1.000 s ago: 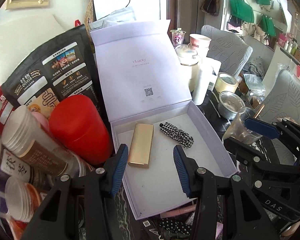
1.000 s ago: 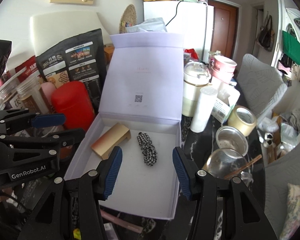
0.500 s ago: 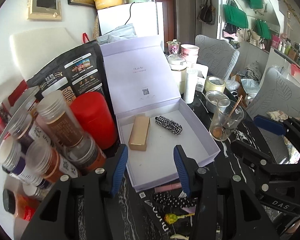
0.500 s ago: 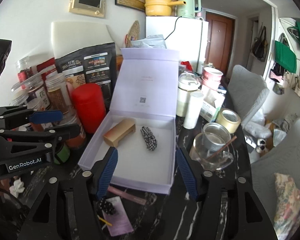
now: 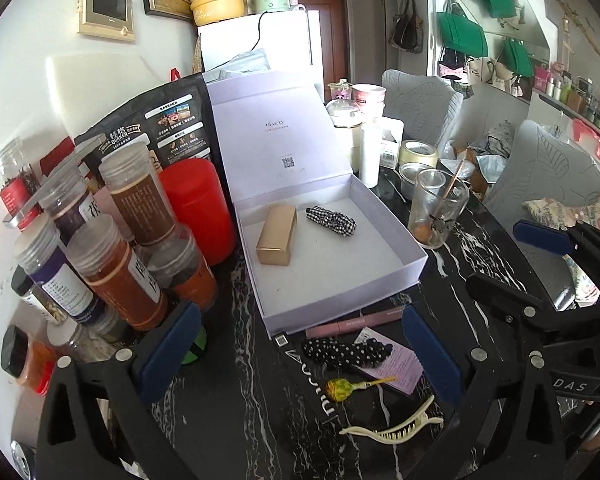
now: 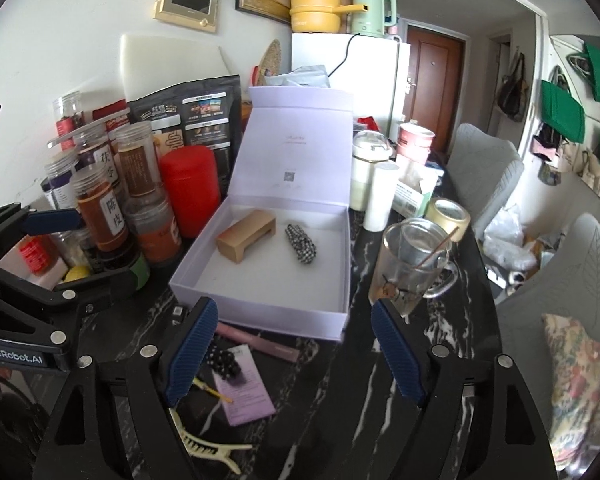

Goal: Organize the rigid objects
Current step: 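Withdraw both tools from the white box toward the polka-dot scrunchie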

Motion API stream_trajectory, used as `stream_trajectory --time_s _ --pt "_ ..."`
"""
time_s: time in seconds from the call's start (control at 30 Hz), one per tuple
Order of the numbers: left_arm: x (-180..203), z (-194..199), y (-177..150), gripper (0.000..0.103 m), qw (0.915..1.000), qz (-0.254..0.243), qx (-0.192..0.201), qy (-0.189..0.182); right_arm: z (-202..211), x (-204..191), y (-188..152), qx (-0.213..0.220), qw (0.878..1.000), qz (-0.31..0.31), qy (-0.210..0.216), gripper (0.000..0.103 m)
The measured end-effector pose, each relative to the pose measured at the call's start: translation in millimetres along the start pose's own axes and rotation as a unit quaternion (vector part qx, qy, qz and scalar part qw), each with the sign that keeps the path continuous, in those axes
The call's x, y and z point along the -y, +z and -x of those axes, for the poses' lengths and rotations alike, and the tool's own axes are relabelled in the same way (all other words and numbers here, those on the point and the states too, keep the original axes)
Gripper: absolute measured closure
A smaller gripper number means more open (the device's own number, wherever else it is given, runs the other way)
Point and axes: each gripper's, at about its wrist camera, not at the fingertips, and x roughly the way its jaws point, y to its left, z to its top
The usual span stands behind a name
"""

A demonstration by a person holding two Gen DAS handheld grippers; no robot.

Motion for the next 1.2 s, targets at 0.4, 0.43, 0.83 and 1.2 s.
stream_trajectory --time_s 0.4,0.43,0.83,1.2 --pt "6.4 5.3 -20.1 0.000 0.9999 -0.004 0.002 -0.010 10.5 2.0 -15.9 0.011 1.000 -0.009 0.007 0.023" --pt "6.8 4.6 -21.6 0.000 0.9999 -0.005 0.002 -0.008 10.6 1.8 -17.4 0.011 1.000 -0.009 0.006 0.023" --pt "19.7 -1.6 -42.5 0.000 0.9988 -0.046 0.002 -0.018 1.4 2.9 -45.4 -0.007 1.000 -0.024 0.014 0.022" --pt "25.1 -14.0 -62.8 0.000 0.9976 -0.047 -0.014 -0.048 -14.7 5.1 -70.9 -0.025 0.998 -0.033 0.046 0.022"
